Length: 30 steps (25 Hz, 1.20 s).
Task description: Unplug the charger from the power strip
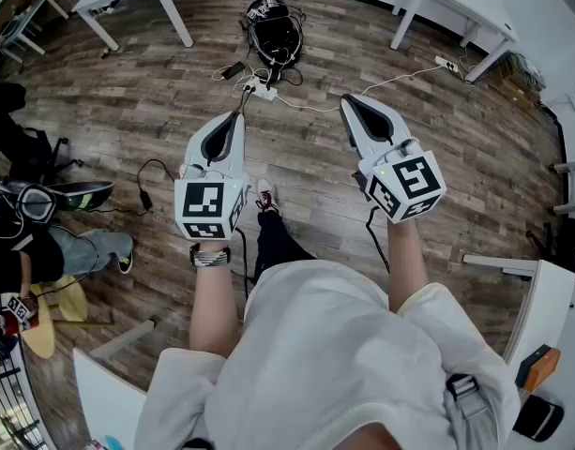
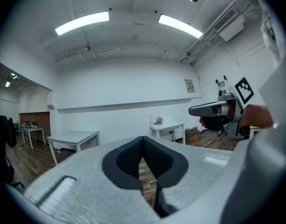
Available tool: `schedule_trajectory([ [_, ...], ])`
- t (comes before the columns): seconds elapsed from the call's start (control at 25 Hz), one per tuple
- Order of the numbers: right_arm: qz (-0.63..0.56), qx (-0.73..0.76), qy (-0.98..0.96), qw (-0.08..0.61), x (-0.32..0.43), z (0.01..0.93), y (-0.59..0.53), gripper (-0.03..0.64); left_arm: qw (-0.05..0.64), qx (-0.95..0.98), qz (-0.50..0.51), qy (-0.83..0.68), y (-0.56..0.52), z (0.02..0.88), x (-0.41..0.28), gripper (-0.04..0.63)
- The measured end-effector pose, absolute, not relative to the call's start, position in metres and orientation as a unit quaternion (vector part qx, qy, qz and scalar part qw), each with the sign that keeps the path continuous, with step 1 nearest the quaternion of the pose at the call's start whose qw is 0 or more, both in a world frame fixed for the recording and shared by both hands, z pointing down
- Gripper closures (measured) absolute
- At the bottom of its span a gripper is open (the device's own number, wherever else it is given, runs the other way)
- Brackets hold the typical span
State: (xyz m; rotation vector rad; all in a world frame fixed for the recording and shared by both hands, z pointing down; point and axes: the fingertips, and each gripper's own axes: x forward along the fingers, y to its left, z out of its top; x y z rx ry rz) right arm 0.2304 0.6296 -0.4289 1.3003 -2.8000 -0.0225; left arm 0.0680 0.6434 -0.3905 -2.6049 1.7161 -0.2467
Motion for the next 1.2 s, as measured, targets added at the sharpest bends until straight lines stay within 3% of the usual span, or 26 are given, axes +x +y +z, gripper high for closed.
schedule_trajectory([
  [0.52,-0.002,0.418,-0.908,0.025,0.222,-0.419,0.595,0.615,-0.011,-0.832,-0.080,0.550,0.609,-0.371,0.063,0.592],
  [1.2,0.006,0.406,-0.914,0.030,0.164,-0.429,0.424,0.615,-0.033,-0.830,-0.093,0.549,0.442,-0.366,0.019,0.592],
])
